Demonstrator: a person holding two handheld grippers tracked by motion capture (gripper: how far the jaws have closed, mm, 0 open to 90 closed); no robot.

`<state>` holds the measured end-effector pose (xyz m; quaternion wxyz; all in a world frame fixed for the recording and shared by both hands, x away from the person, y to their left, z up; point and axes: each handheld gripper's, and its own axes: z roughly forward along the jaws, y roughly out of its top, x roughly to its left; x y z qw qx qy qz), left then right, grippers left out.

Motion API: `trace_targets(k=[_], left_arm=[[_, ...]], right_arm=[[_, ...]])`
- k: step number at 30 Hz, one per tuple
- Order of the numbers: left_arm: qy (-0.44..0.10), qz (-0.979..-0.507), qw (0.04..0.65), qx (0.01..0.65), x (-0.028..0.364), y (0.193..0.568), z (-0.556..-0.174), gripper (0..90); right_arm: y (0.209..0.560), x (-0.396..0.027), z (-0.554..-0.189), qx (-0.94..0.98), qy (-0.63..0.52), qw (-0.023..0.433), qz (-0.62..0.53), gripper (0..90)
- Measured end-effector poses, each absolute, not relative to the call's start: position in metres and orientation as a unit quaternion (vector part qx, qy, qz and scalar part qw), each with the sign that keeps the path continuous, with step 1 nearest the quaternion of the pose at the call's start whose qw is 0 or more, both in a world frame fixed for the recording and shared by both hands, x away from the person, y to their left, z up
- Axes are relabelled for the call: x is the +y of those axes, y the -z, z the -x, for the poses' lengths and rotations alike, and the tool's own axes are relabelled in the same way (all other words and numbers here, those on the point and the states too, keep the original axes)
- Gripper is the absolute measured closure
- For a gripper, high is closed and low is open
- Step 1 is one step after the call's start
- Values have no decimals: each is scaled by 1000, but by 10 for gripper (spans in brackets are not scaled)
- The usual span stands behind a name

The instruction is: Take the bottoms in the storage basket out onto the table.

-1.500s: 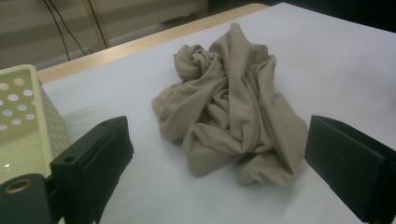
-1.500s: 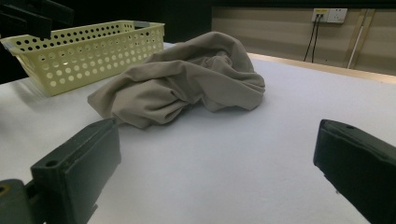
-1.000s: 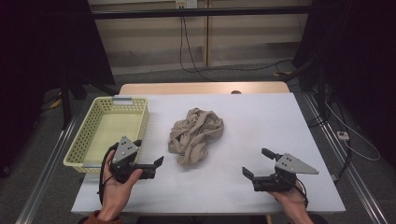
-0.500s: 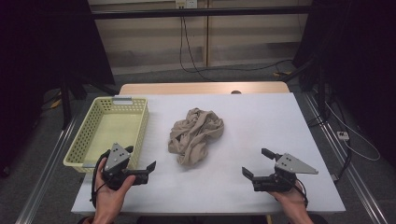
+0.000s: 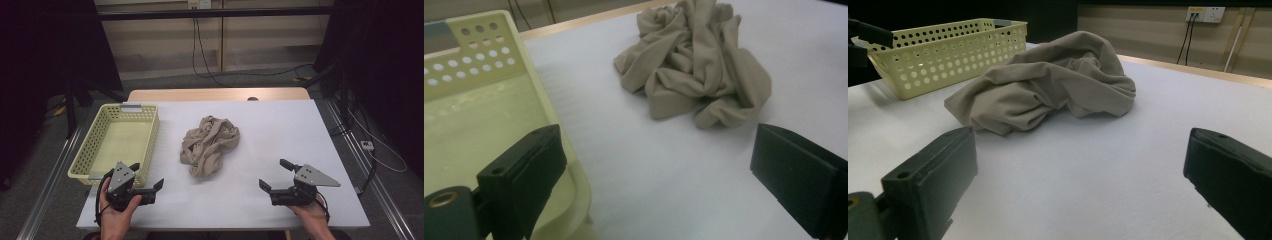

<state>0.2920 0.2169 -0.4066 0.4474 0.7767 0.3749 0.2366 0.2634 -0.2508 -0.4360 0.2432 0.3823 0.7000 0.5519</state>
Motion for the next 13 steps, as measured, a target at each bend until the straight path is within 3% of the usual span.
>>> trace_targets(k=[13], left_arm=[[-236, -768, 458, 380, 219, 411, -288, 70]], right_arm=[[437, -249, -263, 706, -551, 240, -374, 8]])
